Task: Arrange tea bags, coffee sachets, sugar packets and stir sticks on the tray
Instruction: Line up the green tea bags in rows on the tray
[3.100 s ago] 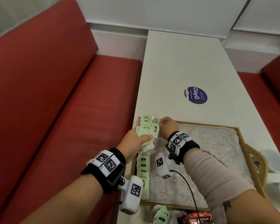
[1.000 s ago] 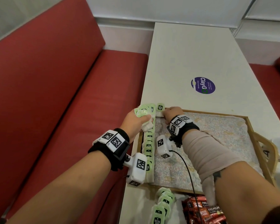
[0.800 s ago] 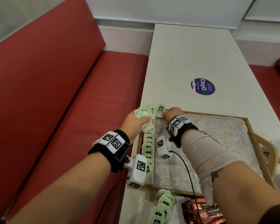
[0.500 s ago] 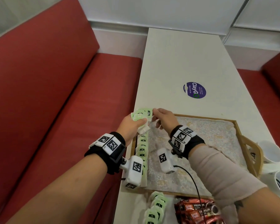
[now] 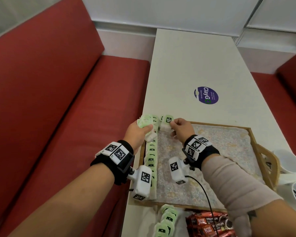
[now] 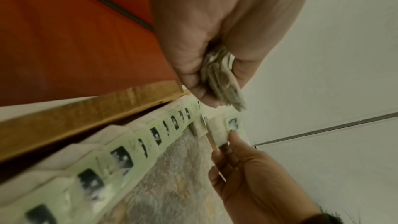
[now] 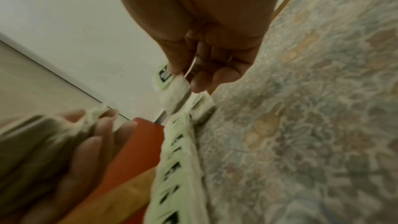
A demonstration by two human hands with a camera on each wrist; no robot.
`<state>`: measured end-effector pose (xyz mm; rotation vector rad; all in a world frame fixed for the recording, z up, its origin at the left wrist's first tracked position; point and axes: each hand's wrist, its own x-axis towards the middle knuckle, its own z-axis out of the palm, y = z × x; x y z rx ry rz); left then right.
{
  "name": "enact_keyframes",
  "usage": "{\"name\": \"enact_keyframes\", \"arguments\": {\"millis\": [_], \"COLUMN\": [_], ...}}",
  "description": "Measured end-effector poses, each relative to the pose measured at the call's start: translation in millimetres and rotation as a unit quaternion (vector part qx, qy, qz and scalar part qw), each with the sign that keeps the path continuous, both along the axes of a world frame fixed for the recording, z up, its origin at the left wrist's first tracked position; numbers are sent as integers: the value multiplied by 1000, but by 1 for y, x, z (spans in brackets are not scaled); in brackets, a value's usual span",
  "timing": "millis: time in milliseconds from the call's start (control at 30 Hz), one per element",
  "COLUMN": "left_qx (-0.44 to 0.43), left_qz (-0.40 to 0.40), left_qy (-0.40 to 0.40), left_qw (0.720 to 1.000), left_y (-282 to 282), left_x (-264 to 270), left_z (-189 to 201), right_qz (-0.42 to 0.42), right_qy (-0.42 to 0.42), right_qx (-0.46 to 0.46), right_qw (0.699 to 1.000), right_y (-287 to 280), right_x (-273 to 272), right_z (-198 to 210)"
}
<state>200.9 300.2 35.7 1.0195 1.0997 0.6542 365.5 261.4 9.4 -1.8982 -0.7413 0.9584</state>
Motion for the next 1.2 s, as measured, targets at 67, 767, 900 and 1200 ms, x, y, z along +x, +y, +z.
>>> {"name": "enact_keyframes", "arguments": {"millis": [67,767,900,1200], "left_qx": [-2,10,6,-4], "left_qz": [0,-31,-33,-35], "left_qy": [-2,-11,-8,-8], "left_qw": [1000,999,999,999], "left_y": [1,5,6,7], "left_x": [-1,-6,-8,-10], "left_z": [-1,-8,-10,-11], "right_qz": [1,6,9,0], "right_qy": [-14,-124,-136,-117], "right_qx": [-43,-160,-177,-40], "right_qw": [999,979,975,992], "right_y": [4,38,38,20], "right_x": [5,-3,-4,-9], "right_z": [-9,-14,-10,-2]}}
